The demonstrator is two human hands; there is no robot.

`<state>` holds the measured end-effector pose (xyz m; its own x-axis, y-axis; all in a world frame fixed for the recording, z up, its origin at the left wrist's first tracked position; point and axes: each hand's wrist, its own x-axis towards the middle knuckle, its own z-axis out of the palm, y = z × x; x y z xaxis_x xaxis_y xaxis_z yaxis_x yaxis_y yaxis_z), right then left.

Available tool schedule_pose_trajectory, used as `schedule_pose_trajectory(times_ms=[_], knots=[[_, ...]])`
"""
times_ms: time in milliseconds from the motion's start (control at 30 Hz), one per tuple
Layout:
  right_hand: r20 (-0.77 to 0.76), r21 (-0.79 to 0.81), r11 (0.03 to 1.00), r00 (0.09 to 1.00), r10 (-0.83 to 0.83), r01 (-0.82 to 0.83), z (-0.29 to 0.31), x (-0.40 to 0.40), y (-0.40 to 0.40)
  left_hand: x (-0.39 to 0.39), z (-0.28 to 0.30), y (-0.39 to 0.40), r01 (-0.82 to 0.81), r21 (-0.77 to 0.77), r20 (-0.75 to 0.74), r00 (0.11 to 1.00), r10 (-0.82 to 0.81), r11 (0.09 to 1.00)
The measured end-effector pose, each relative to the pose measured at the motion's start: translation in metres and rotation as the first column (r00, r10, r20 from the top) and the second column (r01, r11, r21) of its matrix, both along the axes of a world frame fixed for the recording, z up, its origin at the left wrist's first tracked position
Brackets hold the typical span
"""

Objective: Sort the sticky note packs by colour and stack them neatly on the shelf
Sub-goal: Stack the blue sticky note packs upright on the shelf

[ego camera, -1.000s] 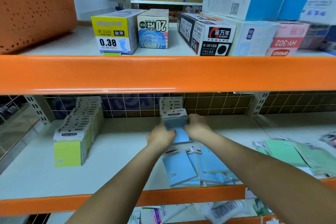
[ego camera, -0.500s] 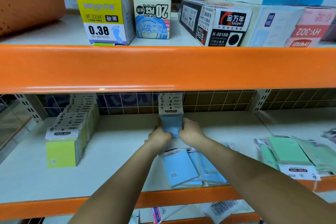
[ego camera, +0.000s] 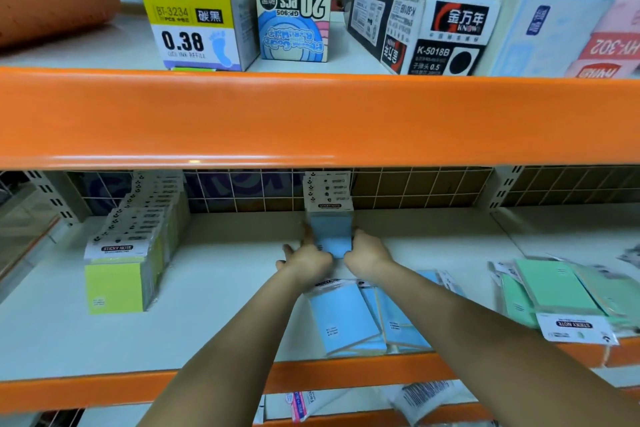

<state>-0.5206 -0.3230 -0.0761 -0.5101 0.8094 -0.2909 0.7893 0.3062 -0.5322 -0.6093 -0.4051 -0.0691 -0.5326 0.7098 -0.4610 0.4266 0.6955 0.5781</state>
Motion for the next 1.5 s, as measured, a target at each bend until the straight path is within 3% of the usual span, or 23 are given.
schedule_pose_trajectory(times_ms=[300, 600, 733, 867, 1067, 1267, 1500], knots=[[0.038, -0.037, 0.999, 0.999, 0.028, -0.026, -0.002, 0.0, 0.005, -0.012, -0.007, -0.01, 0.073, 0.024, -0.045, 0.996, -0.072, 0.997], [0.042, -0.034, 0.999, 0.999, 0.019, -0.018, 0.015, 0.008, 0.009, -0.018, -0.005, -0.019, -0.082, 0.065, 0.078, 0.994, 0.077, 0.995], [0.064, 0.009, 0.997, 0.995, 0.079, -0.079, 0.026, 0.022, 0.006, -0.014, 0.003, -0.025, -0.125, 0.04, -0.018, 0.992, 0.125, 0.991], [0.114, -0.045, 0.991, 0.985, 0.13, -0.126, 0.04, 0.033, -0.005, -0.006, 0.013, -0.033, -0.141, 0.006, -0.127, 0.982, 0.141, 0.99], [0.083, -0.264, 0.958, 0.987, 0.141, -0.114, 0.036, 0.045, -0.024, 0.017, 0.021, -0.053, -0.033, -0.107, -0.137, 0.99, 0.018, 0.994], [0.154, -0.152, 0.974, 0.97, 0.188, -0.165, 0.033, 0.048, -0.032, 0.041, 0.013, -0.07, -0.014, -0.086, 0.017, 1.0, 0.016, 0.996], [0.115, -0.116, 0.986, 0.984, 0.137, -0.123, 0.041, 0.046, -0.03, 0.037, 0.017, -0.064, -0.06, 0.009, -0.094, 0.994, 0.061, 0.998]])
